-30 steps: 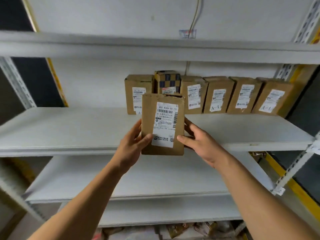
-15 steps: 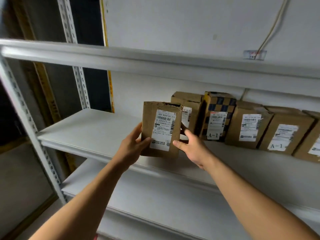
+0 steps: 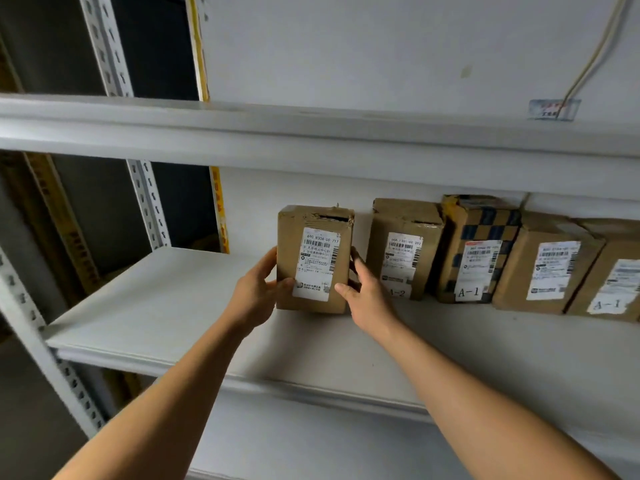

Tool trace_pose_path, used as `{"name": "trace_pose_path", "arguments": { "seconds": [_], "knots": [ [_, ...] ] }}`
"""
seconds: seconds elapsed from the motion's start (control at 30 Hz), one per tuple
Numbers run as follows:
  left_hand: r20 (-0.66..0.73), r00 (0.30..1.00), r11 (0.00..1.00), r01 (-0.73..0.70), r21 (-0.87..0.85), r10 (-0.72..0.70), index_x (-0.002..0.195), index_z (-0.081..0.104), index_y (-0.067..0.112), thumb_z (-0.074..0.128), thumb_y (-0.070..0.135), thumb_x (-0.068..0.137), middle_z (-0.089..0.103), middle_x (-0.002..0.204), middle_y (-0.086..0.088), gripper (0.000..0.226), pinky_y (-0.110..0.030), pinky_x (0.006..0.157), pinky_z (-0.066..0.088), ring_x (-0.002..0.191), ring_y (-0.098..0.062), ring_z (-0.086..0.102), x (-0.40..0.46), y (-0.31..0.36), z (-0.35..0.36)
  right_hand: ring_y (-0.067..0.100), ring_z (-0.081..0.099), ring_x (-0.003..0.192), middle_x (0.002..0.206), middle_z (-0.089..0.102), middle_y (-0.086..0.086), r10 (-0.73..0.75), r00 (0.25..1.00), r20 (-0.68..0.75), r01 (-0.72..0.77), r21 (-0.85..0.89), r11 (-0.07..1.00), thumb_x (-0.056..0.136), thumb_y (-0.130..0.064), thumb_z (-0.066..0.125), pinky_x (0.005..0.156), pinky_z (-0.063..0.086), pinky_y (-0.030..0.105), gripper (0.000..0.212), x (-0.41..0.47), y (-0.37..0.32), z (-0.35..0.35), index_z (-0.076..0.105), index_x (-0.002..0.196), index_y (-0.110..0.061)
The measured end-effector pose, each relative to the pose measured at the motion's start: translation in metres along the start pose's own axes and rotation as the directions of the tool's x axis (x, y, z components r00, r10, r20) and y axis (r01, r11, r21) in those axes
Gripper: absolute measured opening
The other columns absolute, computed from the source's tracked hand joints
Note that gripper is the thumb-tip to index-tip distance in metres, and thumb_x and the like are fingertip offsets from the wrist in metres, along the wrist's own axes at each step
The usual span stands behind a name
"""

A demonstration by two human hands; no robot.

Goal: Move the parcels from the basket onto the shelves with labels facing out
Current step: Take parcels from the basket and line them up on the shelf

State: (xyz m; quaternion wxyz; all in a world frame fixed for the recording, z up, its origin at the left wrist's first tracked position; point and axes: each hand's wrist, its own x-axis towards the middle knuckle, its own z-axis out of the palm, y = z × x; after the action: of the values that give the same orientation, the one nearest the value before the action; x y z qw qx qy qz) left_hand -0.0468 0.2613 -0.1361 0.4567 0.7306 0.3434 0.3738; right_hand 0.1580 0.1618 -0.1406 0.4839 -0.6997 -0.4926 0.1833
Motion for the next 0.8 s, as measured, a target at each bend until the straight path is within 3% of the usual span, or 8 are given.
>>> {"name": "trace_pose_path", "arguments": {
  "seconds": [0.1, 0.17, 0.3, 0.5, 0.63, 0.8],
  "knots": [
    [0.047, 0.999, 1.000, 0.001, 0.028, -0.002, 0.147, 0.048, 0.057, 0.064, 0.013, 0.100, 0.065, 0.138, 0.022, 0.066, -0.050, 0.099, 0.060, 0.125, -0.019, 0.065, 0.028, -0.006, -0.005, 0.020, 0.056, 0.137, 0.154, 0.055, -0.005, 0.055, 0.992, -0.112, -0.058, -0.024, 0.998, 0.104, -0.021, 0.066, 0.107, 0.045, 0.027, 0.070, 0.017, 0.003, 0.014, 0.032, 0.164, -0.033],
    [0.073, 0.997, 1.000, 0.002, 0.006, -0.002, 0.145, 0.049, 0.059, 0.065, 0.013, 0.097, 0.065, 0.138, 0.024, 0.068, -0.051, 0.099, 0.060, 0.124, -0.020, 0.066, 0.044, -0.010, -0.004, 0.022, 0.053, 0.141, 0.157, 0.054, -0.002, 0.104, 0.979, -0.177, -0.111, -0.026, 0.994, 0.104, -0.022, 0.065, 0.114, 0.045, 0.036, 0.069, 0.026, 0.004, 0.020, 0.032, 0.164, -0.032],
    [0.113, 0.993, 0.994, -0.006, -0.111, 0.019, 0.146, 0.049, 0.057, 0.071, 0.021, 0.084, 0.060, 0.144, 0.025, 0.075, -0.055, 0.103, 0.056, 0.125, -0.023, 0.068, 0.072, -0.024, 0.003, 0.025, 0.055, 0.135, 0.152, 0.057, 0.001, 0.168, 0.944, -0.285, -0.196, -0.073, 0.978, 0.107, -0.015, 0.058, 0.102, 0.041, 0.028, 0.066, 0.040, 0.003, 0.027, 0.030, 0.165, -0.029],
    [0.121, 0.992, 0.993, -0.025, -0.120, 0.039, 0.148, 0.049, 0.054, 0.068, 0.001, 0.092, 0.061, 0.142, 0.028, 0.079, -0.050, 0.105, 0.057, 0.116, -0.015, 0.072, 0.097, -0.033, 0.012, 0.028, 0.064, 0.113, 0.123, 0.068, 0.004, 0.183, 0.892, -0.413, -0.253, -0.121, 0.960, 0.102, -0.010, 0.056, 0.097, 0.053, 0.038, 0.068, 0.055, 0.004, 0.044, 0.035, 0.162, -0.035],
    [0.107, 0.994, 0.994, -0.015, -0.109, 0.027, 0.132, 0.050, 0.069, 0.069, -0.003, 0.092, 0.062, 0.127, 0.043, 0.085, -0.044, 0.106, 0.056, 0.105, 0.000, 0.073, 0.109, -0.038, 0.015, 0.031, 0.065, 0.115, 0.130, 0.068, 0.007, 0.165, 0.886, -0.433, -0.224, -0.089, 0.970, 0.103, -0.016, 0.060, 0.098, 0.054, 0.040, 0.059, 0.067, 0.011, 0.047, 0.044, 0.158, -0.032],
    [0.119, 0.993, 0.992, 0.012, -0.123, 0.003, 0.153, 0.044, 0.053, 0.068, -0.001, 0.095, 0.059, 0.131, 0.042, 0.082, -0.040, 0.105, 0.055, 0.106, 0.000, 0.070, 0.117, -0.044, 0.019, 0.031, 0.064, 0.123, 0.138, 0.067, 0.006, 0.153, 0.868, -0.473, -0.220, -0.088, 0.972, 0.103, -0.019, 0.063, 0.102, 0.052, 0.040, 0.055, 0.075, 0.017, 0.047, 0.050, 0.155, -0.031]
  ]
}}
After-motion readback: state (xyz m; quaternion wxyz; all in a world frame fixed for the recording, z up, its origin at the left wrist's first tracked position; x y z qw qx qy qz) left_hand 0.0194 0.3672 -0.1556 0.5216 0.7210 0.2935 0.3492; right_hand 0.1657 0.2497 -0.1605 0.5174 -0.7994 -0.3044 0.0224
